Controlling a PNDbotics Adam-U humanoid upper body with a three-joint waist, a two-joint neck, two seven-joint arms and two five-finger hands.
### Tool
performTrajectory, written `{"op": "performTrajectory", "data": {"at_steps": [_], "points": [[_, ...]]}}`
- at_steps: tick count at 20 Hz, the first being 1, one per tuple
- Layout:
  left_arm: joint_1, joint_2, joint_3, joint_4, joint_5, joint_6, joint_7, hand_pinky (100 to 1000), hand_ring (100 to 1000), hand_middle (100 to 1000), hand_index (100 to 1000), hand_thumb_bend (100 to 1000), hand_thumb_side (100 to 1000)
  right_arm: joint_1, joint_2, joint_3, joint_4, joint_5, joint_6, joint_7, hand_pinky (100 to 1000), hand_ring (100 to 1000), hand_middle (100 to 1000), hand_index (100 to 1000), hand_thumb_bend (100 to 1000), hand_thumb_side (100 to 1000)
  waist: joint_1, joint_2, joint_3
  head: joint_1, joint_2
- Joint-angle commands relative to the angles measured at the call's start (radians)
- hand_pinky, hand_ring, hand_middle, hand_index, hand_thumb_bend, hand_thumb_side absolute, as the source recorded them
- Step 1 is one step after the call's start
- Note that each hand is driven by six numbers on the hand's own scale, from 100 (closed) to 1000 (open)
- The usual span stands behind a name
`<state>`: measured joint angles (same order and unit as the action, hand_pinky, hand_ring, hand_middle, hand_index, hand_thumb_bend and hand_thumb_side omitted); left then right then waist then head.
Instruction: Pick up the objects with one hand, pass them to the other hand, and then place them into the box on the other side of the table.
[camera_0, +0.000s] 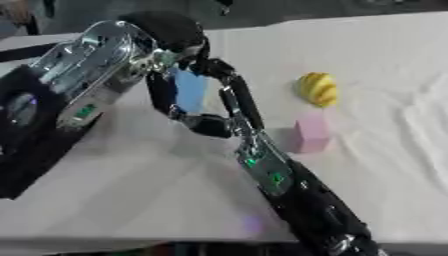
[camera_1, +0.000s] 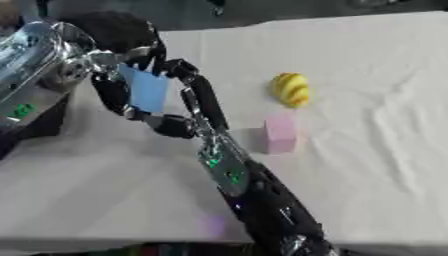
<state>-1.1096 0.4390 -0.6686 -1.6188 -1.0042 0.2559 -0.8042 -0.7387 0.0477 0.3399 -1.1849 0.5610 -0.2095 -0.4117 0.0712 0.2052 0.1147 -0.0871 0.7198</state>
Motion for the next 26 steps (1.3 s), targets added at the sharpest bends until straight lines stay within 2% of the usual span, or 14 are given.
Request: {"op": "performTrajectory", "data": {"at_steps": [1,11,18,26], "points": [[-0.016,0.023,0.018,-0.026,-0.014,-0.003,0.009,498,464,429,491,615,100,-0.015,0.0,-0.005,-0.01,0.018,0.012,0.007,810,736,768,780,597,100,0.007,-0.008,0.0,-0.001,-0.004],[-0.004,0.04,0.04,-0.04,-0.03,0.006,0.022,480,457,419,481,614,100,-0.017,-0.004,-0.006,-0.001,0.074,0.05,0.063,832,782,848,856,666,134,0.004,-0.01,-0.003,0.007,-0.008],[0.01,0.093,0.06,-0.046,-0.011,0.036,0.043,489,464,430,488,619,100,-0.016,-0.011,-0.006,0.024,0.077,0.117,0.098,837,799,871,875,667,197,0.001,-0.012,-0.011,0.013,-0.004],[0.065,0.18,0.165,-0.078,0.054,0.145,0.145,438,435,398,468,608,100,-0.023,-0.018,0.003,0.009,0.092,0.13,0.138,838,801,874,876,660,219,-0.001,-0.007,-0.016,0.015,-0.002]]}}
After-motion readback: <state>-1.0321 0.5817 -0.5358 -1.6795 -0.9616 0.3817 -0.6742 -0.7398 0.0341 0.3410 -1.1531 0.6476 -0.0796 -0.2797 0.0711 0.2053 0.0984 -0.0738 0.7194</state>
